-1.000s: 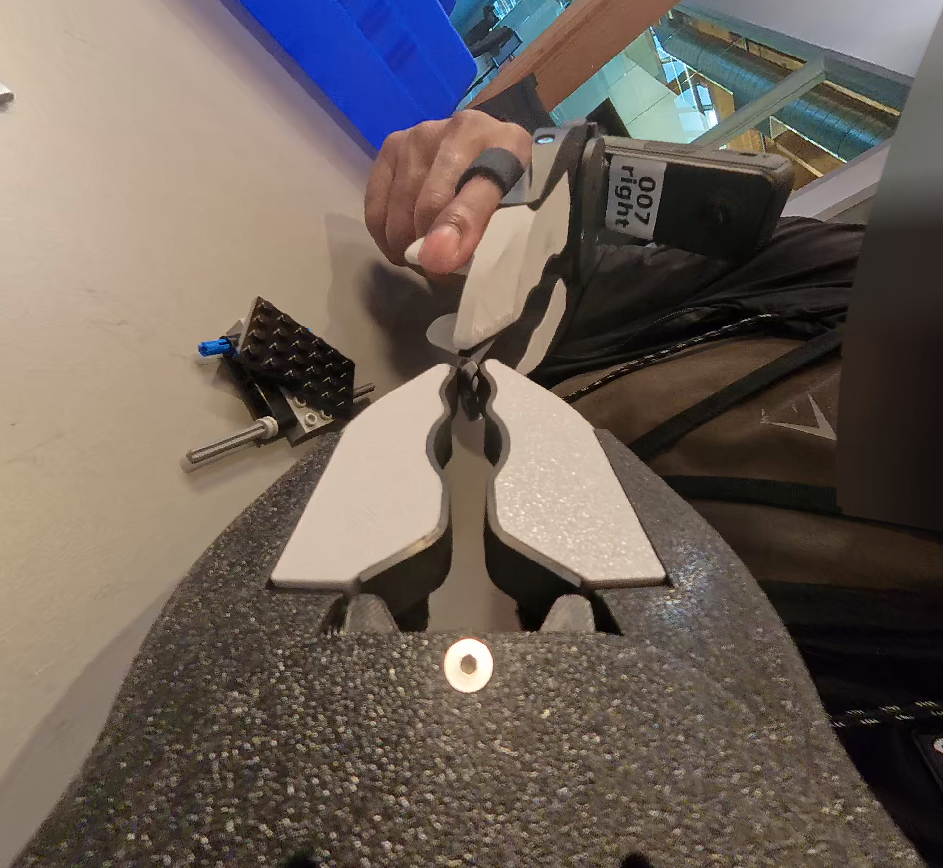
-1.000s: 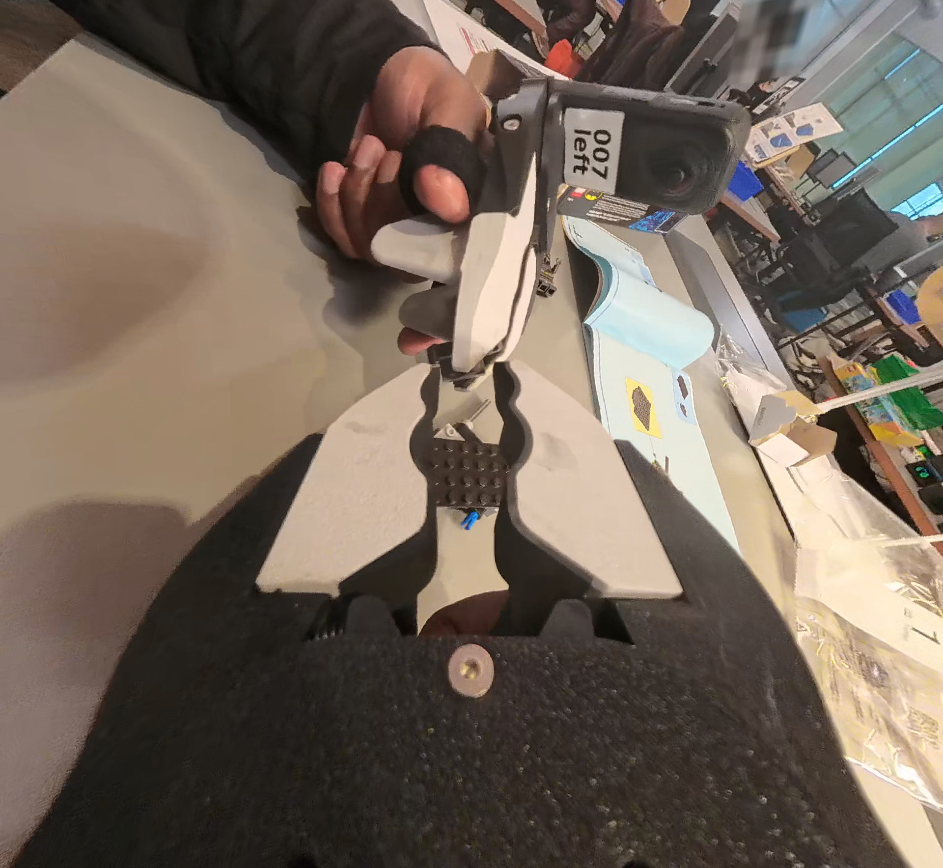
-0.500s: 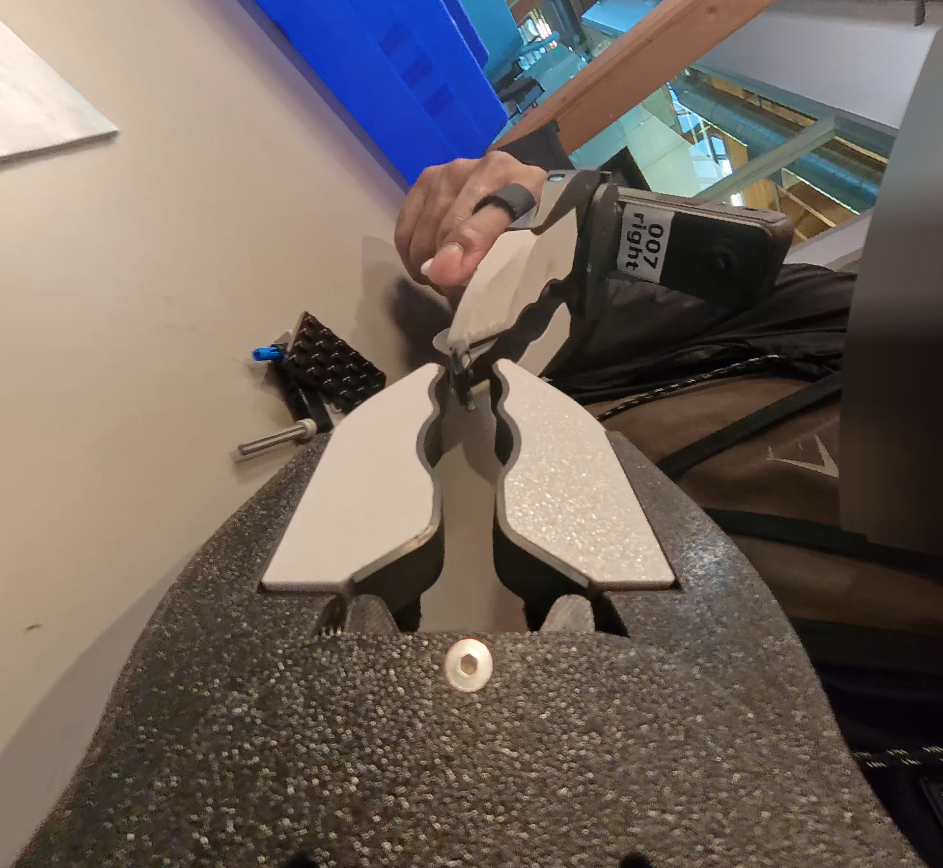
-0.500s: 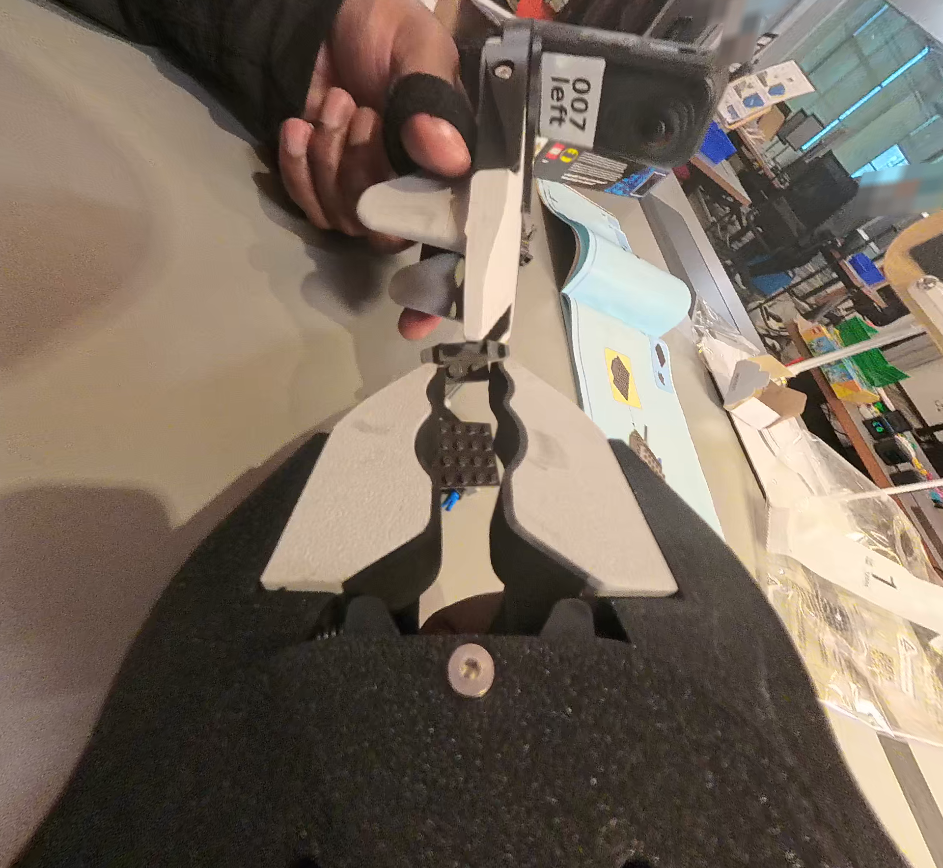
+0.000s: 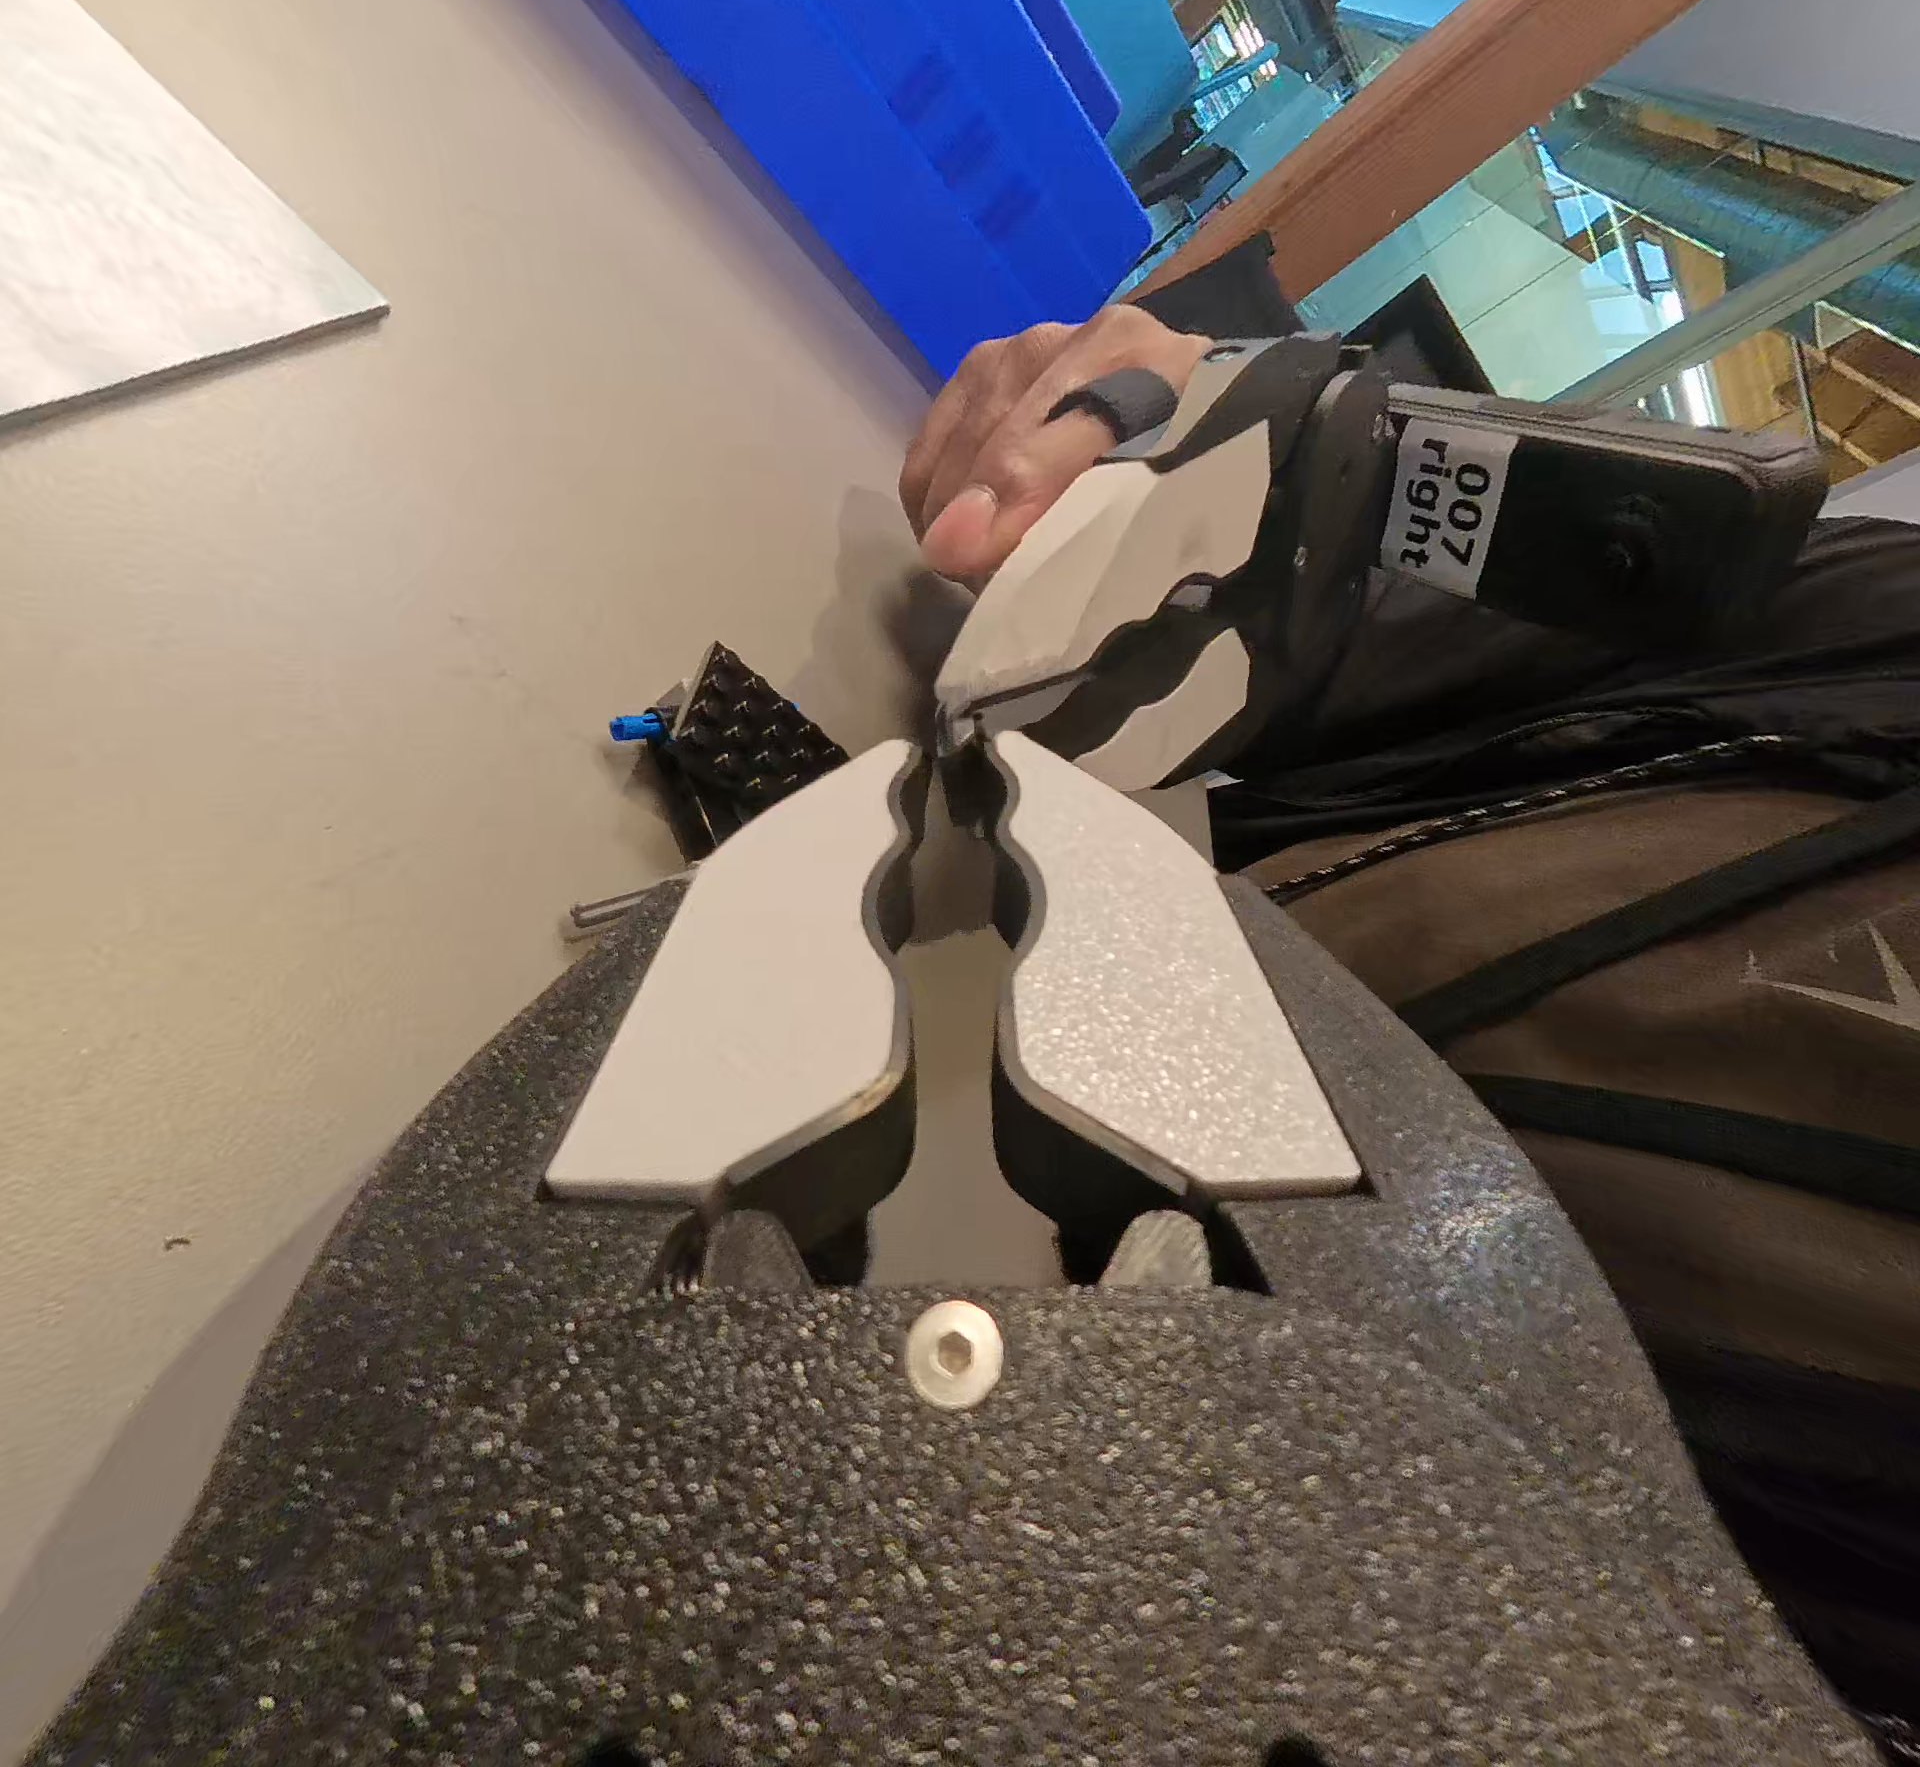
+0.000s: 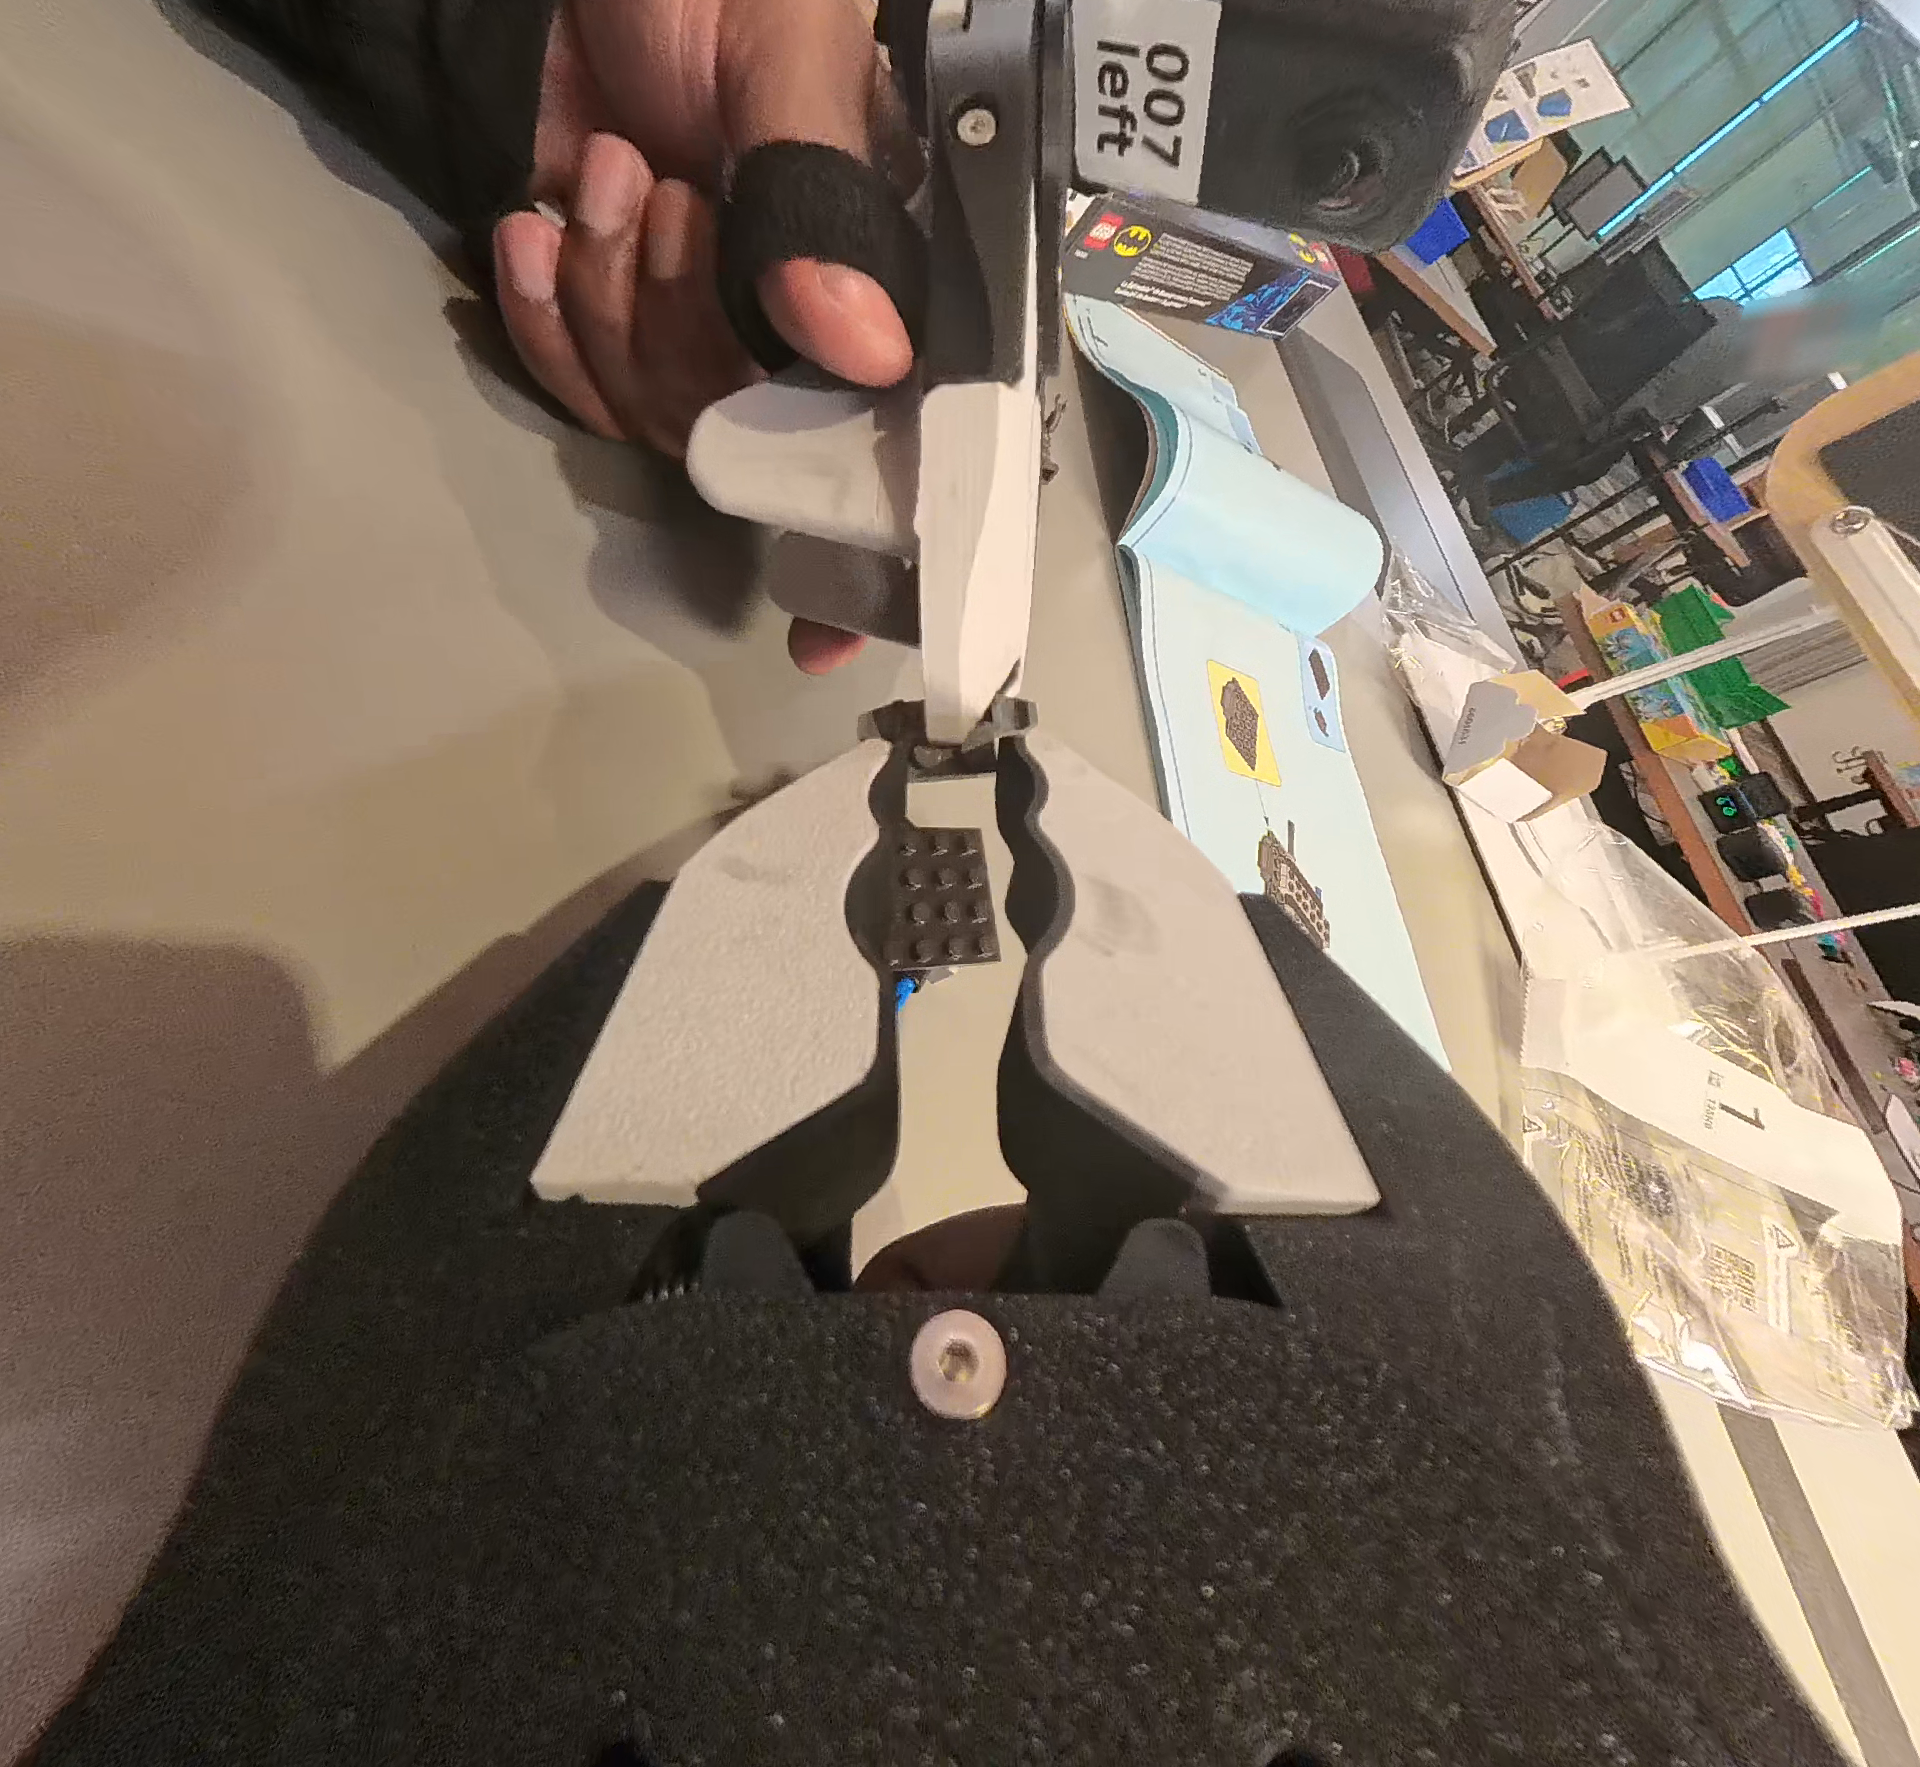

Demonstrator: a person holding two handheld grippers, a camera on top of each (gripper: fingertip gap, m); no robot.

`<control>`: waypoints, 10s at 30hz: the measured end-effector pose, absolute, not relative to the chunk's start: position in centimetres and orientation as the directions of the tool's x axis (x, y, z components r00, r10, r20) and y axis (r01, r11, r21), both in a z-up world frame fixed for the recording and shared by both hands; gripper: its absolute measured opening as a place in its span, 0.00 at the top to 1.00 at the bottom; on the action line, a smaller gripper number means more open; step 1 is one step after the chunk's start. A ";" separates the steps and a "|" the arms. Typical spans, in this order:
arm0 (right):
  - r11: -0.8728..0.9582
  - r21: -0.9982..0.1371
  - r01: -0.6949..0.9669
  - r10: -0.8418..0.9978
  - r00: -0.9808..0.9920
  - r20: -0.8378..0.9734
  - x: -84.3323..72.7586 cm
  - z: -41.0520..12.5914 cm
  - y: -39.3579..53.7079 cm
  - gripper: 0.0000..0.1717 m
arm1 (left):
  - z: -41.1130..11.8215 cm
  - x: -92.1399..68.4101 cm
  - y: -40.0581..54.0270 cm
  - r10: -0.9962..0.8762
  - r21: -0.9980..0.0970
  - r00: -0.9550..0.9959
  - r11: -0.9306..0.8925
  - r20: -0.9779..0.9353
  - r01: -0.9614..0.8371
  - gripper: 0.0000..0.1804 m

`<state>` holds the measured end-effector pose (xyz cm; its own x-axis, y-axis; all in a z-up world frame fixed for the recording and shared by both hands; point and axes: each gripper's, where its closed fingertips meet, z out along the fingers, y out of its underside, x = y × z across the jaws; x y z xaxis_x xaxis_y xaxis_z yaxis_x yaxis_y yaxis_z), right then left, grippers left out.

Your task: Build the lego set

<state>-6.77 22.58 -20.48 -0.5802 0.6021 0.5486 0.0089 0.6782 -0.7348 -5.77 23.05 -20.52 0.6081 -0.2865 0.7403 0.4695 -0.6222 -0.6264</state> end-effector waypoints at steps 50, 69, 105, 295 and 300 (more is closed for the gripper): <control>0.362 -0.798 0.483 0.757 -0.652 -0.051 -7.7 -23.4 26.0 0.86 | -21.8 -7.4 22.7 -0.217 -0.639 0.692 -0.632 0.688 0.437 0.97; 0.382 -0.834 0.397 0.721 -0.693 0.000 -6.4 -22.2 25.5 0.96 | -21.6 -7.2 22.8 -0.259 -0.719 0.771 -0.608 0.581 0.338 0.97; 0.046 -0.801 0.596 0.617 -0.648 -0.447 -5.7 -20.6 24.4 0.97 | -19.5 -7.2 22.9 -0.368 -0.767 0.713 -0.522 0.597 0.373 0.97; 0.584 -0.808 0.078 0.737 -0.468 0.488 -8.4 -19.1 25.1 0.63 | -17.7 -8.0 24.0 -0.297 -0.514 0.419 -0.467 0.858 0.720 0.97; 0.588 -0.805 0.081 0.729 -0.484 0.484 -8.2 -19.4 25.0 0.68 | -17.9 -7.4 24.1 -0.294 -0.505 0.411 -0.493 0.863 0.708 0.97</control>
